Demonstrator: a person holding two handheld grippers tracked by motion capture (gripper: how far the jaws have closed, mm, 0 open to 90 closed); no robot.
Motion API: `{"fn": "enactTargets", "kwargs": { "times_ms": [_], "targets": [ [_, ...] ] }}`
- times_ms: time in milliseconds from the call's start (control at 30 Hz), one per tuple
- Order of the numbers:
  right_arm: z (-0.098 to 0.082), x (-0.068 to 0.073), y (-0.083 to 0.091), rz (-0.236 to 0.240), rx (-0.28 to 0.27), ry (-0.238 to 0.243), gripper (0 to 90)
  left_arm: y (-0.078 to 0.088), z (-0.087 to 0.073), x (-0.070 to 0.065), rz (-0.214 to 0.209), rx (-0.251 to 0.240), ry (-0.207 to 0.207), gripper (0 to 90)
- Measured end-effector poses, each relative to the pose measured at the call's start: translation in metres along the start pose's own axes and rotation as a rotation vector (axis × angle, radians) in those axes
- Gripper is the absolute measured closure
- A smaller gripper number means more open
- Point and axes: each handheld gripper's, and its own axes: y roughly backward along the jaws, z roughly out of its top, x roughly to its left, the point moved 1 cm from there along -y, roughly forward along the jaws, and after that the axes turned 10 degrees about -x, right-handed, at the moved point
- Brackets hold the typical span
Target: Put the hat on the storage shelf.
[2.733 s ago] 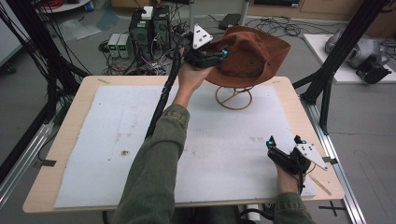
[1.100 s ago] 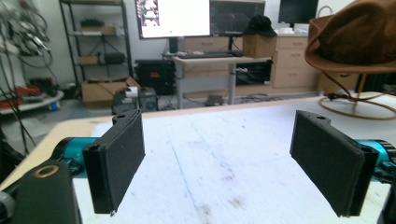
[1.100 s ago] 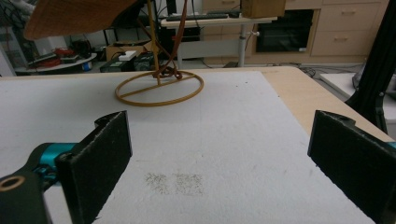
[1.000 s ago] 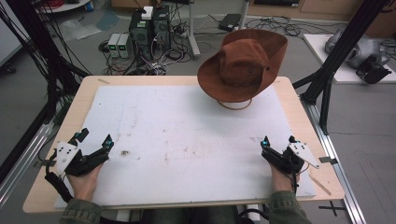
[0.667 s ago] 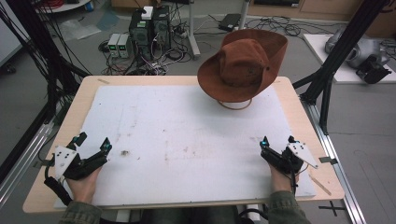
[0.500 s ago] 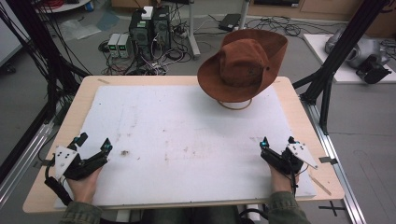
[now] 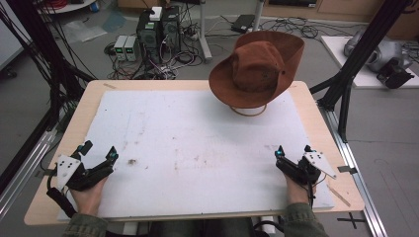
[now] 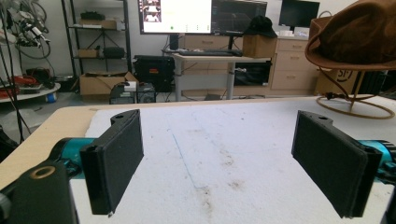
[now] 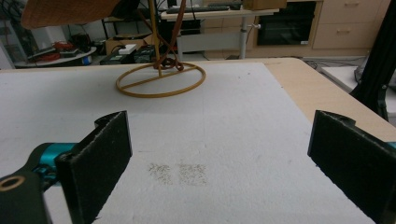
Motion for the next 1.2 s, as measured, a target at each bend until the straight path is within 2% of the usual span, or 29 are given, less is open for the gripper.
{"fn": "enactTargets", "kwargs": {
  "times_ms": [533,1200],
  "targets": [
    [0.0003,-0.0015,0.0011,-0.001,-0.004,0.002,5.4,0.0002,-0.0009,0.0029,0.007,-0.003,0.030,17.0],
    [0.0001,-0.0015,0.0012,0.000,-0.001,0.004,5.4,0.0005,-0.0020,0.0046,0.009,0.001,0.034,17.0]
  ]
}}
